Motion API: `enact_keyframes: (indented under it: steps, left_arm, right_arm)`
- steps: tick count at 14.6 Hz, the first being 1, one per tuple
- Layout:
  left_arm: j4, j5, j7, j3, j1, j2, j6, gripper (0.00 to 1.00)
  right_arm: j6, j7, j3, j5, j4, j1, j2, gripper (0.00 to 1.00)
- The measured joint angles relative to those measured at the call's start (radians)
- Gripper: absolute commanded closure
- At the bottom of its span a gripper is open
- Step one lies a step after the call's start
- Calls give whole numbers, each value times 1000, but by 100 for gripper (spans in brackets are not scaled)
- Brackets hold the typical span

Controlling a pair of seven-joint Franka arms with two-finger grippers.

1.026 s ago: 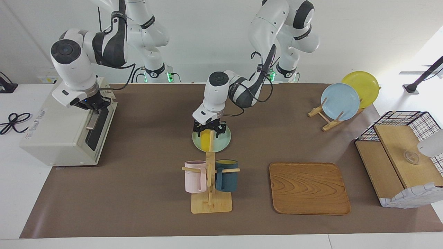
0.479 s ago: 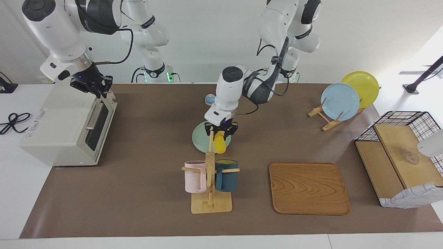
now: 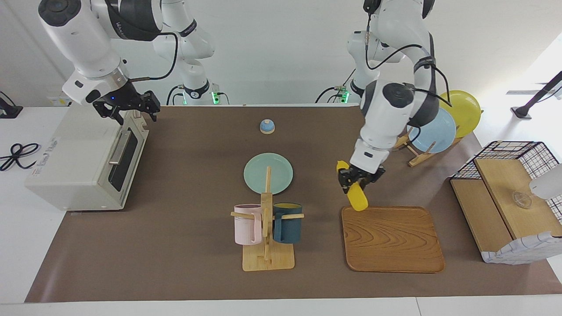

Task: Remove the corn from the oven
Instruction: 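Carry the corn to the wooden tray with the left gripper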

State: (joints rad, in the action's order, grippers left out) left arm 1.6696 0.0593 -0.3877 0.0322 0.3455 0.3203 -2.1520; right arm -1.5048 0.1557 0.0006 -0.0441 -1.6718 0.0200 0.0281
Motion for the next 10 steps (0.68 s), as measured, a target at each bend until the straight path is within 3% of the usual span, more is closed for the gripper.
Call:
enact_keyframes:
  steps: [2,6,10]
  left_arm:
    - [-78,1,80,-2,-76,74,-1,100]
    - [-337,0,153,-8,-126,339,-9,100]
    - [-403,2,217,-27,-170,446,-89,100]
  right_arm:
    - [9,-4,0,1,2,-1,0,0]
    - [10,-51,-2,1,22,-17,-15,0]
    - [10,-54,-5,0,34,-18,-21,0]
